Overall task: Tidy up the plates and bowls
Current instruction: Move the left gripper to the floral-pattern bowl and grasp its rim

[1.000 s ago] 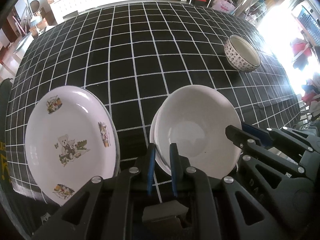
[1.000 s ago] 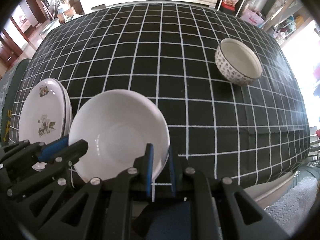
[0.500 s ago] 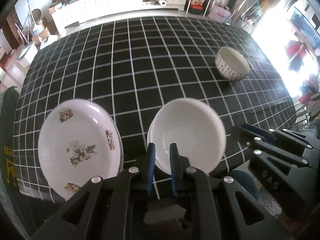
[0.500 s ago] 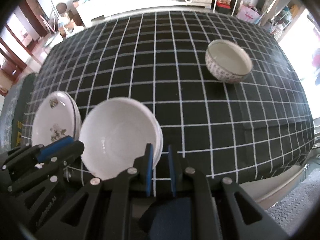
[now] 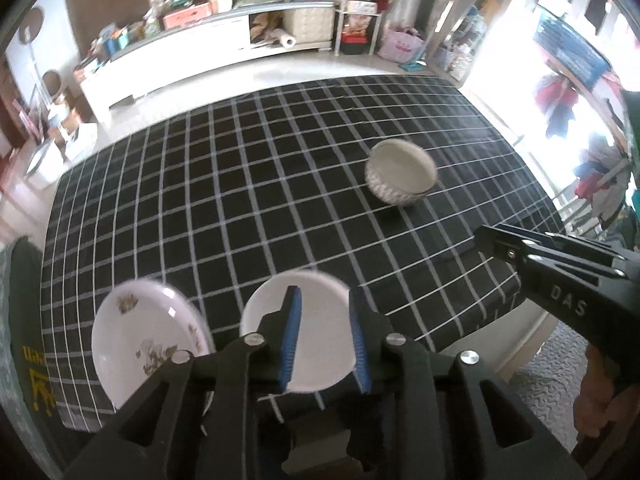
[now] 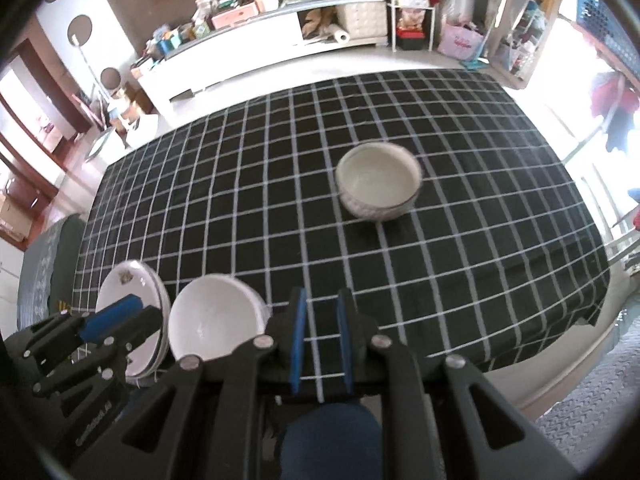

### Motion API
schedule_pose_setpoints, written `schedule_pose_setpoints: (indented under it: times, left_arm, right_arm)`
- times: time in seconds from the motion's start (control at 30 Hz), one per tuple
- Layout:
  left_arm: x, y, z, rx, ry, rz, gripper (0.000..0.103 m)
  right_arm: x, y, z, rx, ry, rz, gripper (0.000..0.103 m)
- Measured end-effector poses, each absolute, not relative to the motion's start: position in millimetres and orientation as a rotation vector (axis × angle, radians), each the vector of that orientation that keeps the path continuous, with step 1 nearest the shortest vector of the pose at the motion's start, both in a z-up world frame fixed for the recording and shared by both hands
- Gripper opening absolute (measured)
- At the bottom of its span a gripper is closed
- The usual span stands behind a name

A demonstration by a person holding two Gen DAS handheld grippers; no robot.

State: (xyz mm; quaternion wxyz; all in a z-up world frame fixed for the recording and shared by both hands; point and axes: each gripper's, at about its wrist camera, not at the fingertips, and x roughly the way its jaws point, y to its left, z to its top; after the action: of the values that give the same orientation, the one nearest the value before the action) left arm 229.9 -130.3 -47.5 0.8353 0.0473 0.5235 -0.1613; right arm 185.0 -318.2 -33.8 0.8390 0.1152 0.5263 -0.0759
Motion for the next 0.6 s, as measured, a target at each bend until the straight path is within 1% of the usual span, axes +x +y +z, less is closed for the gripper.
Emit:
schedule_pose_setpoints:
  times: [0.23, 0.37, 0.5, 0.6]
  left_arm:
    - [259, -174, -38, 0.161, 1.082, -0.357, 0.028]
    - [287, -197, -43, 0.176, 1.100, -0.365, 0.028]
    - [317, -216, -55, 0.153, 1.143, -0.379, 0.034]
    - [339, -229, -70, 0.160, 1.171, -0.374, 0.034]
  right_arm:
    - [202, -363, -30, 0.277, 1.115, -0.201, 0.035]
    - [217, -385, -31, 0.277, 1.122, -0.216, 0.037]
    - [237, -404, -38, 0.291, 1.136, -0.220, 0.037]
    - [253, -418, -50, 0.305, 1.153, -0.225, 0.037]
